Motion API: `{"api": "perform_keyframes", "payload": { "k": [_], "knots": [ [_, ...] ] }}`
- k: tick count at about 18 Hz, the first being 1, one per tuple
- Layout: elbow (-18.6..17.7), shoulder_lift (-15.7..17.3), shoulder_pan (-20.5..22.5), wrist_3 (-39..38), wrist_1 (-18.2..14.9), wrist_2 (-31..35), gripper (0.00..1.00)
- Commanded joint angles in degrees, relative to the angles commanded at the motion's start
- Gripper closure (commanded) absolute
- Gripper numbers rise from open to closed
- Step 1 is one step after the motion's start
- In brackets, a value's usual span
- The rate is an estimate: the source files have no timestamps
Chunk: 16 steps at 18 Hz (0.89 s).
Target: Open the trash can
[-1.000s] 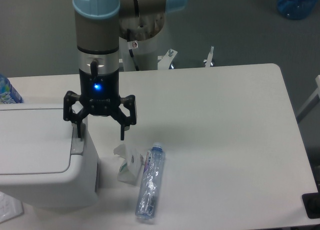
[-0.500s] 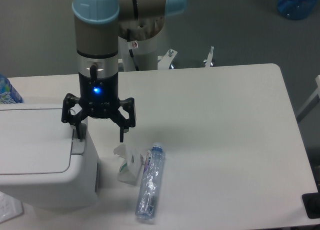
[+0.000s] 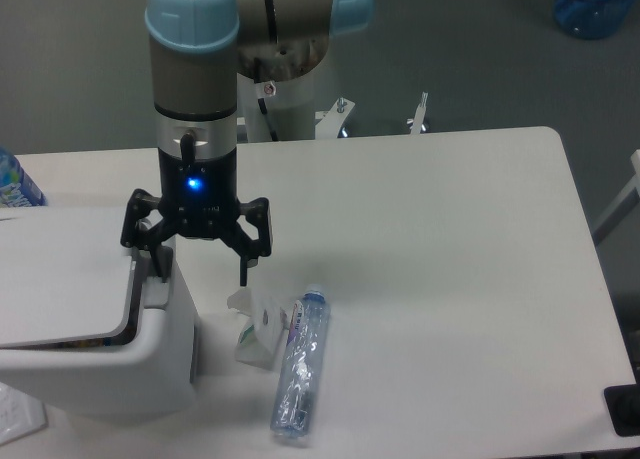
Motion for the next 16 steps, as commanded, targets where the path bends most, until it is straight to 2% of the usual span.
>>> {"api": "perform_keyframes", "payload": {
  "k": [2, 5, 10, 11, 13, 14, 16],
  "knots": [
    [1.75, 0.09, 0.70, 0.00, -0.09, -0.09, 0.00],
    [5.53, -0.26, 4.47, -0.09, -0.09, -0.44, 0.00],
    [5.80, 0.35, 10.10, 1.49, -0.09, -0.18, 0.00],
    [5.80, 0.44, 11.24, 2.80, -0.09, -0.09, 0.00],
    [5.28, 0.62, 13.18, 9.99, -0.96, 0.44, 0.00],
    [5.01, 0.62, 13.44, 14.89, -1.92, 2.70, 0.00],
    [5.01, 0.62, 14.06, 16.96, -2.55, 4.39, 0.00]
  ]
}}
